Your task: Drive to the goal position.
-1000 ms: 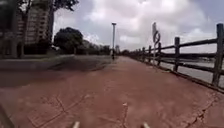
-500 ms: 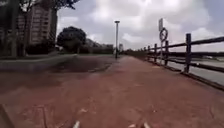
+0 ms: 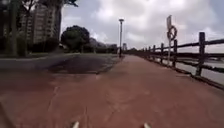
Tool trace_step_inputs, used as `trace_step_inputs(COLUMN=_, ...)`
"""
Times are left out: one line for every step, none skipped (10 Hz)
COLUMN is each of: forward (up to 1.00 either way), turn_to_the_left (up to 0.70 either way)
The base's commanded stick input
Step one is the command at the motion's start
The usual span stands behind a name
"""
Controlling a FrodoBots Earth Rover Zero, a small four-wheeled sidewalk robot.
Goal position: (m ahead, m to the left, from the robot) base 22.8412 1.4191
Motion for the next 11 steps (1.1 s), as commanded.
trace_step_inputs(forward=0.85, turn_to_the_left=0.11)
trace_step_inputs(forward=0.85, turn_to_the_left=0.11)
trace_step_inputs(forward=0.85, turn_to_the_left=0.11)
trace_step_inputs(forward=0.85, turn_to_the_left=0.11)
trace_step_inputs(forward=0.85, turn_to_the_left=-0.12)
trace_step_inputs(forward=0.85, turn_to_the_left=-0.23)
trace_step_inputs(forward=0.85, turn_to_the_left=-0.23)
trace_step_inputs(forward=0.85, turn_to_the_left=-0.23)
trace_step_inputs(forward=0.85, turn_to_the_left=-0.23)
trace_step_inputs(forward=0.85, turn_to_the_left=-0.23)
trace_step_inputs(forward=0.85, turn_to_the_left=-0.09)
